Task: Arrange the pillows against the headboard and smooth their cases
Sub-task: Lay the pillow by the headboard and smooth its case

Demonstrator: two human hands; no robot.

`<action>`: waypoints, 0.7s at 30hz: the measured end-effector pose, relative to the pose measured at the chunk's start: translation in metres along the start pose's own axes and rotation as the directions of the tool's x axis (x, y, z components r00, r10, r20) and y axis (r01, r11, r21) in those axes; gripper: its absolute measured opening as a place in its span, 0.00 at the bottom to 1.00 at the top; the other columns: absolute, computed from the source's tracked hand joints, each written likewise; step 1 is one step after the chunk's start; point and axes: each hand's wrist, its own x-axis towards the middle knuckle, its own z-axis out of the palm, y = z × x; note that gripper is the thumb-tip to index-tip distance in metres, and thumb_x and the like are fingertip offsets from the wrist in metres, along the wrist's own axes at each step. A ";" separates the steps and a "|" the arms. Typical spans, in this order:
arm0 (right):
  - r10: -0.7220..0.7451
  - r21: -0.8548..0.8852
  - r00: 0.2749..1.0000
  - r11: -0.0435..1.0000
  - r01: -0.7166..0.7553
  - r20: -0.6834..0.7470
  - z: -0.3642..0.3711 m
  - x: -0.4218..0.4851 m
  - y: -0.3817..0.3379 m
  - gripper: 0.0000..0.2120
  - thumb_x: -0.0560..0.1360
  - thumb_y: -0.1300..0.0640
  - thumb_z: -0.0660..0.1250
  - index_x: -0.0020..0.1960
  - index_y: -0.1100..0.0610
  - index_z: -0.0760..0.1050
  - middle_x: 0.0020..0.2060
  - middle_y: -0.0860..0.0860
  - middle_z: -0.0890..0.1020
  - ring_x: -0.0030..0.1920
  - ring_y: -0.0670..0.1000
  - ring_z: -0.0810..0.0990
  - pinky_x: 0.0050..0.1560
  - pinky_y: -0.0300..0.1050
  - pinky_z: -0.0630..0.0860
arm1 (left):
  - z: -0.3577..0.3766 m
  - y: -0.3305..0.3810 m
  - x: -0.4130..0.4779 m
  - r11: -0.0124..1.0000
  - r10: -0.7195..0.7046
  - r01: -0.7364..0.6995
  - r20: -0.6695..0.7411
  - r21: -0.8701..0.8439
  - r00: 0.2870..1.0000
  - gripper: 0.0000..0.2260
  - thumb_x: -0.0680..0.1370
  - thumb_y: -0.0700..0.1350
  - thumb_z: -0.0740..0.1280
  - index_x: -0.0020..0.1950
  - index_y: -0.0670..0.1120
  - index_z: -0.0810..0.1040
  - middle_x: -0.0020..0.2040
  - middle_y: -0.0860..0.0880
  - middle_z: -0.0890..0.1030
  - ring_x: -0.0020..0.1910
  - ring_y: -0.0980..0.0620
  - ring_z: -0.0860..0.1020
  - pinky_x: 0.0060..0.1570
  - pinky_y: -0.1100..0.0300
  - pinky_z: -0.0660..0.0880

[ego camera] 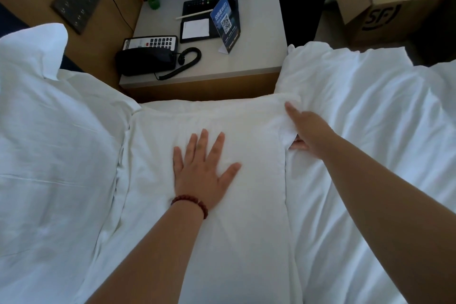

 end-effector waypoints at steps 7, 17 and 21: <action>-0.018 0.105 1.000 0.994 0.017 0.009 -0.003 -0.019 0.042 0.13 0.78 0.49 0.65 0.55 0.58 0.77 0.50 0.56 0.84 0.47 0.56 0.85 0.50 0.53 0.83 | 0.000 0.002 -0.002 1.000 0.004 -0.004 -0.006 -0.010 1.000 0.34 0.74 0.72 0.35 0.77 0.62 0.36 0.81 0.51 0.40 0.79 0.49 0.39 0.75 0.42 0.37; -0.072 -0.048 0.966 0.997 0.062 -0.248 0.021 -0.062 0.073 0.16 0.79 0.48 0.64 0.41 0.61 0.74 0.34 0.55 0.79 0.38 0.58 0.79 0.47 0.55 0.78 | -0.002 0.004 -0.001 1.000 0.008 -0.008 0.023 0.002 1.000 0.34 0.74 0.72 0.36 0.77 0.61 0.35 0.81 0.51 0.40 0.79 0.48 0.38 0.75 0.41 0.38; 0.030 0.129 0.946 0.992 0.012 -0.322 0.023 -0.075 0.090 0.19 0.79 0.43 0.61 0.41 0.58 0.76 0.34 0.52 0.80 0.39 0.56 0.81 0.47 0.55 0.81 | -0.003 0.004 -0.003 1.000 0.008 -0.008 0.032 0.002 0.999 0.33 0.75 0.72 0.37 0.77 0.61 0.35 0.81 0.51 0.40 0.79 0.48 0.38 0.75 0.41 0.38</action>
